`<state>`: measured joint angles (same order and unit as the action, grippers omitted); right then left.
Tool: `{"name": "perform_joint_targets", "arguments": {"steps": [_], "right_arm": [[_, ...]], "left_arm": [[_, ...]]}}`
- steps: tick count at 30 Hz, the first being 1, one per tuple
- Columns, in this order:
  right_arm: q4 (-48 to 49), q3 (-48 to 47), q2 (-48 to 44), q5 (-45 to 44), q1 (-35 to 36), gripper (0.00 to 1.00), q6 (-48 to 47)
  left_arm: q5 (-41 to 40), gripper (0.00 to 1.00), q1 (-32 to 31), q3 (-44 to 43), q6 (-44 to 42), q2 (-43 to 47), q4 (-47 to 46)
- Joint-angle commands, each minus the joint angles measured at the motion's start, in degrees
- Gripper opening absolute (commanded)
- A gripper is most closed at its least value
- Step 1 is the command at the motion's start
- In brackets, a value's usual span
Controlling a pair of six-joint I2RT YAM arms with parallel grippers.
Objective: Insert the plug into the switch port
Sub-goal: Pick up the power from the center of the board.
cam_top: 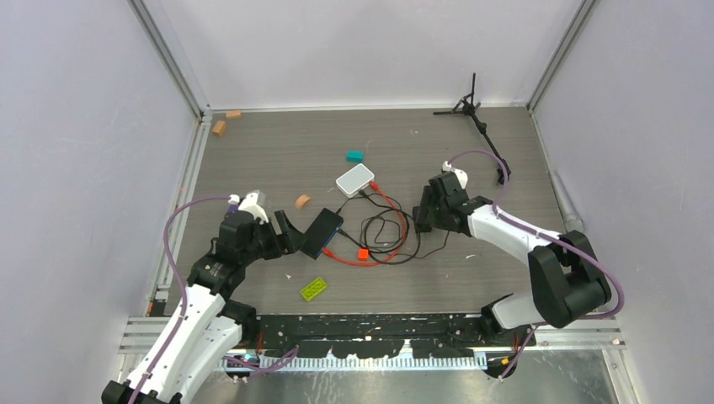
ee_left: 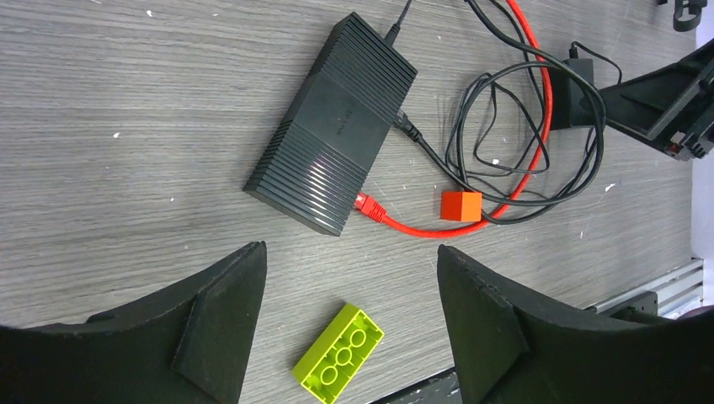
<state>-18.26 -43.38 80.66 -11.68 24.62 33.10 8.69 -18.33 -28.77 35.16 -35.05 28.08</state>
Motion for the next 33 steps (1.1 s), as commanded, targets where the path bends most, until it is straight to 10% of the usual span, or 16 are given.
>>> {"name": "perform_joint_targets", "arguments": {"steps": [1,14,22,33], "right_arm": [[6.0,-1.0,0.3,1.8,0.0,0.69,-0.4],[0.2,-7.5,13.5,0.6,0.0,0.68,-5.8],[-1.0,-7.4,1.6,-10.4,0.0,0.05,-6.9],[-16.0,-39.8,-15.9,-30.2,0.0,0.01,-20.5]], "left_arm": [[2.1,0.75,-0.1,0.2,0.1,0.6,-0.9],[3.1,0.75,-0.1,0.5,0.2,-0.6,-2.1],[3.2,0.75,-0.1,-1.9,-1.2,0.1,-2.0],[7.3,0.77,-0.2,-7.1,-4.2,-2.8,-16.8]]}}
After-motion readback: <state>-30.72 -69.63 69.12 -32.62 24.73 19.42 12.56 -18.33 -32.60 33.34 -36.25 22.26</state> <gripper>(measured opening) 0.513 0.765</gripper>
